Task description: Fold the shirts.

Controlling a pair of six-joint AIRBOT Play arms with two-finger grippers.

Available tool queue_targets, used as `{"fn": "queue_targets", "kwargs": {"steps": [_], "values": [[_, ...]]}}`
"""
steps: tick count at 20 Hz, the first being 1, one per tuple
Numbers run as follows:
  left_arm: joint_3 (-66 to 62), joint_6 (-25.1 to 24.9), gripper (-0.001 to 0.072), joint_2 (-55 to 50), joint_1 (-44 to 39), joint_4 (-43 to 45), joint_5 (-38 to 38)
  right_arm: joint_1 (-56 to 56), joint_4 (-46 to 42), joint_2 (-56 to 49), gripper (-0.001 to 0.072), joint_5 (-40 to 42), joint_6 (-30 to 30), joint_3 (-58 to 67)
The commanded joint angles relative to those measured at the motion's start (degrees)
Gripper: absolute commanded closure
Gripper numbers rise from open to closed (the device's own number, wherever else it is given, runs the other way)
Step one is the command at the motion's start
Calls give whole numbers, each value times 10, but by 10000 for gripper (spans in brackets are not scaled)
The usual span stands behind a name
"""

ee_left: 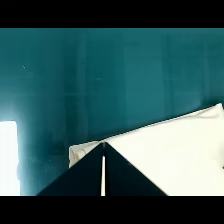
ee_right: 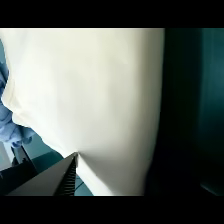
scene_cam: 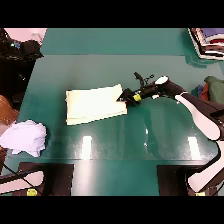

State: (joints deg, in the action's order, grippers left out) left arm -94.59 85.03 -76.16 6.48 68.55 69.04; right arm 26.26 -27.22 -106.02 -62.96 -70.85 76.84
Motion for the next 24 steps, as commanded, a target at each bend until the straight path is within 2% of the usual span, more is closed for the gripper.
{"fn": "queue_targets", "kwargs": {"steps": [1, 2, 3, 7, 12, 18, 24], "values": [[0, 1, 685, 0, 0, -2, 1, 28, -29, -4, 408, 37, 5, 37], [0, 1, 685, 0, 0, -5, 4, 34, -57, -4, 607, 40, 5, 56], [0, 1, 686, 0, -2, -9, 6, 36, -83, -4, 693, 40, 4, 74], [0, 0, 686, 0, -61, -6, 4, -2, -140, 33, 694, 50, -23, 108], [0, 0, 685, 0, -176, -6, -24, -179, -223, 143, 694, 38, -54, 107], [0, 0, 685, 0, -267, -6, -95, -438, -229, 234, 694, 42, -54, 108], [0, 0, 685, 0, -291, -12, -110, -569, -217, 227, 695, 59, -54, 108]]}}
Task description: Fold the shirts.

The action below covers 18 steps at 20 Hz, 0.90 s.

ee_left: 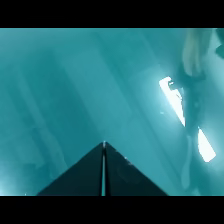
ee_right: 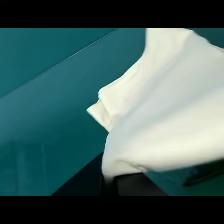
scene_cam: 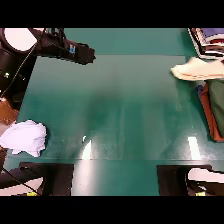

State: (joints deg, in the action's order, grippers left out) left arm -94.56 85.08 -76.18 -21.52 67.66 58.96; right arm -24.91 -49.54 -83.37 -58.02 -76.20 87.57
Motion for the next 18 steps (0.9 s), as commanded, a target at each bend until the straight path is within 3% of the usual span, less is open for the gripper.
{"fn": "queue_targets", "kwargs": {"steps": [1, 7, 13, 18], "values": [[0, 0, 685, 0, -11, -3, -10, -59, 4, 1, 695, 23, 0, 1], [0, 0, 685, 0, -11, -3, -9, -59, 3, 2, 695, 55, 1, 75], [0, 0, 685, 0, -11, -3, -3, -111, -1, 3, 695, -73, 4, 204], [0, -1, 685, 0, -11, -3, 0, -172, -14, 67, 695, -108, 4, 134]]}}
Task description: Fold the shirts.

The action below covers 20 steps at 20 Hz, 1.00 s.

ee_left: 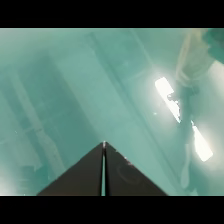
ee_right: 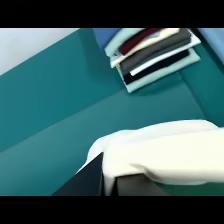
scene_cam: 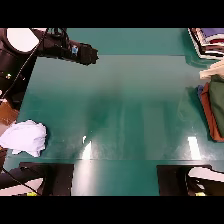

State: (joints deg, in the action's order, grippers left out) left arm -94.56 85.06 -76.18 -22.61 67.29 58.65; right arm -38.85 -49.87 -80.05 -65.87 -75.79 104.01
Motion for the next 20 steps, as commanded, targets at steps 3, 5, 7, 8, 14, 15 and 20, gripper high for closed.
{"fn": "queue_targets", "kwargs": {"steps": [3, 5, 7, 8, 14, 15, 20], "values": [[0, 0, 685, 0, 0, 0, 7, -61, -99, 88, 695, -39, 0, -103], [0, -1, 685, 0, 0, 0, 7, -79, -158, 123, 694, -45, 0, -156], [0, -1, 685, 0, 0, 0, 7, -100, -217, 151, 694, -58, 0, -209], [0, -1, 684, 0, 0, 0, 7, -111, -240, 163, 694, -64, 0, -236], [0, -15, 685, 0, 0, 0, 10, -158, -294, 209, 692, -68, 0, -360], [0, -15, 685, 0, 0, 0, 10, -164, -299, 214, 679, -68, 0, -375], [0, -15, 684, 0, 0, 0, 10, -145, -249, 216, 146, -66, 0, -370]]}}
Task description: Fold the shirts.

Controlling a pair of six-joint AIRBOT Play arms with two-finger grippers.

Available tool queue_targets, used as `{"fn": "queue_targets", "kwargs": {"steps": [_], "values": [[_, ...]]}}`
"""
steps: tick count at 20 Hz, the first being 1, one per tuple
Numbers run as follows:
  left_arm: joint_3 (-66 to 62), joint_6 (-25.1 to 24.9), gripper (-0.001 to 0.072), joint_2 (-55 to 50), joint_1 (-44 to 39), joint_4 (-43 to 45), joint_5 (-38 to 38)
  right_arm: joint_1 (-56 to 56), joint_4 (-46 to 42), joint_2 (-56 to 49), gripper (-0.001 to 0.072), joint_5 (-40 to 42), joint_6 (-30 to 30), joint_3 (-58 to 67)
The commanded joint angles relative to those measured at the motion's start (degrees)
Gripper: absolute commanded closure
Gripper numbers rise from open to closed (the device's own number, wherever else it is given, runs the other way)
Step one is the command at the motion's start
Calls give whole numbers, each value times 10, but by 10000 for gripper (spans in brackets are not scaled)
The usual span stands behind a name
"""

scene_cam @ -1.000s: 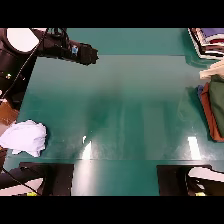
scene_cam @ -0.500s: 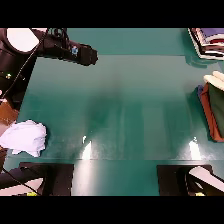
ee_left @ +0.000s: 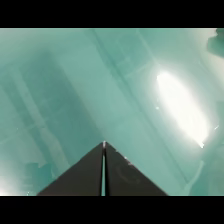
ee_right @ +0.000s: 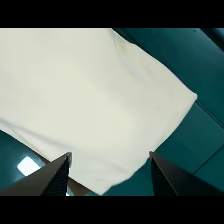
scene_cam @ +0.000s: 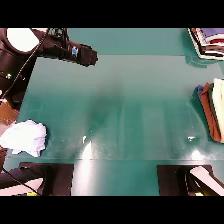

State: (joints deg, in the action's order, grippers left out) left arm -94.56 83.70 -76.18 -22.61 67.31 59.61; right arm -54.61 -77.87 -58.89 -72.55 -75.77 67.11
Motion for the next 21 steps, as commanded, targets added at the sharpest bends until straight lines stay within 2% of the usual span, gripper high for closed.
{"fn": "queue_targets", "kwargs": {"steps": [1, 5, 9, 10, 12, 13, 16, 21], "values": [[0, -2, 685, 0, 0, 0, 0, 36, 70, 5, 145, 3, 0, 12], [0, -1, 684, 0, 0, 2, 1, 199, 216, 4, 146, 20, 0, 65], [0, -1, 685, 0, 0, -1, -9, 395, 227, 4, 163, 70, 0, 99], [0, -1, 685, 0, 0, -1, -10, 434, 226, 4, 195, 82, 0, 105], [0, -1, 685, 0, 0, -1, -9, 502, 222, 4, 556, 102, 0, 117], [0, -1, 684, 0, 0, -1, -10, 527, 222, 4, 693, 109, 0, 122], [0, -1, 684, 0, 0, -1, -10, 575, 222, 4, 693, 113, 0, 130], [0, -1, 685, 0, 0, -1, -11, 584, 224, 4, 693, 104, 0, 130]]}}
